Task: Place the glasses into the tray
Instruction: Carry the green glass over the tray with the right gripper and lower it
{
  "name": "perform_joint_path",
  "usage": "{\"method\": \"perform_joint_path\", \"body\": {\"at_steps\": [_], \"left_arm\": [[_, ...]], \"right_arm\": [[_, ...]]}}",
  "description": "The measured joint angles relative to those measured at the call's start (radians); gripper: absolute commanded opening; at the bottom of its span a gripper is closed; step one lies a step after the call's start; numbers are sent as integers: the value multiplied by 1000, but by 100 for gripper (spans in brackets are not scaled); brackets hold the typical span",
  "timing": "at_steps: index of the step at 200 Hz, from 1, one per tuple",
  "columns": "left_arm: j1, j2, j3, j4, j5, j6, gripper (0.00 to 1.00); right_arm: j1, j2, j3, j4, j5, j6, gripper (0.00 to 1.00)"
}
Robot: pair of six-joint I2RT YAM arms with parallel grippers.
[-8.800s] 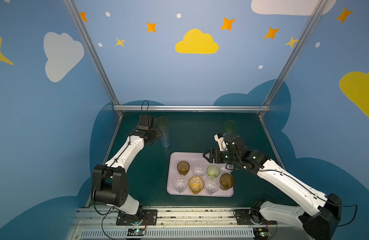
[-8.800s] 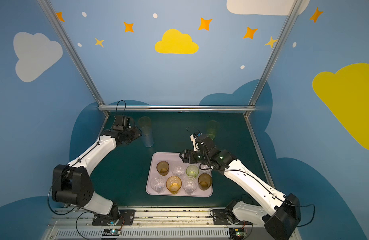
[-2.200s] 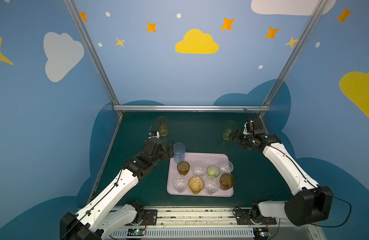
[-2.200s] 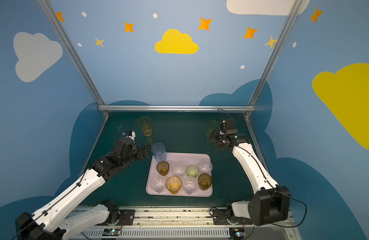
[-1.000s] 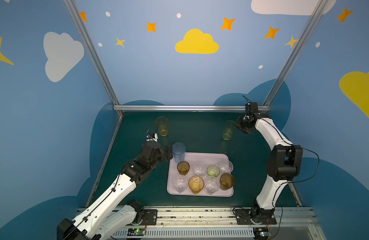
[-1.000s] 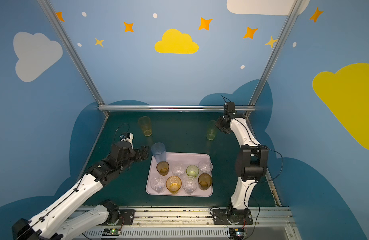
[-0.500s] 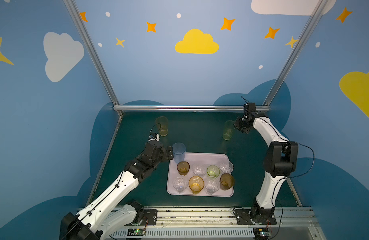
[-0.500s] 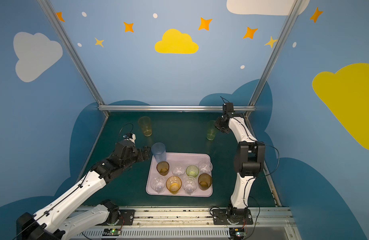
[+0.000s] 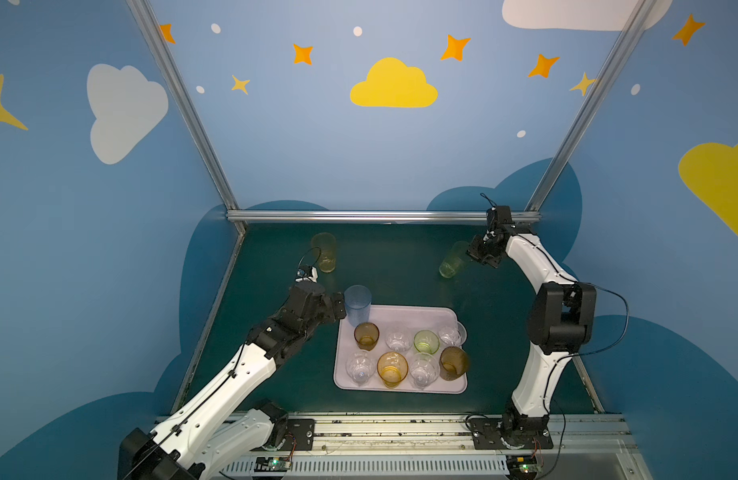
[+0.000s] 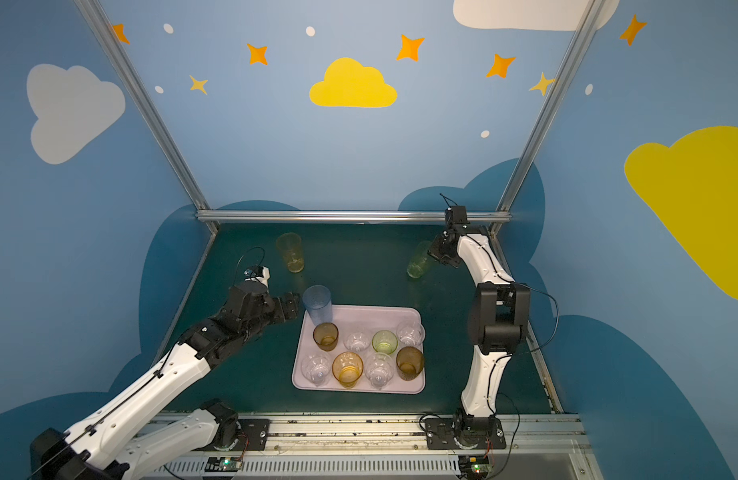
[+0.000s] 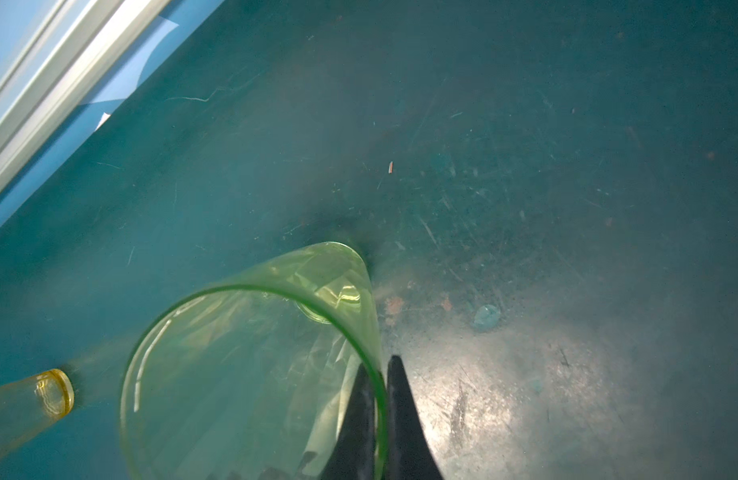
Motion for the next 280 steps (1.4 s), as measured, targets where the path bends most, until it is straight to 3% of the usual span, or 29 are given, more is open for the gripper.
{"method": "perform_joint_path", "body": {"at_steps": [41, 112, 144, 216, 280], "left_arm": [[-6, -12, 0, 0, 15, 0, 100], [-11, -61, 0, 10, 61, -5, 100], [-11, -60, 0, 9, 75, -11, 100], [-11, -79, 0, -16, 120, -40, 100], [-11, -83, 21, -70, 134, -58, 100]], "right_arm": [[8, -83, -113, 16, -19, 1, 0], [161, -475, -361, 56, -27, 3, 0], [205, -586, -417, 63, -47, 2, 0], [307, -714, -488, 37, -43, -8, 0], [464, -646, -461, 3, -12, -26, 0]]}}
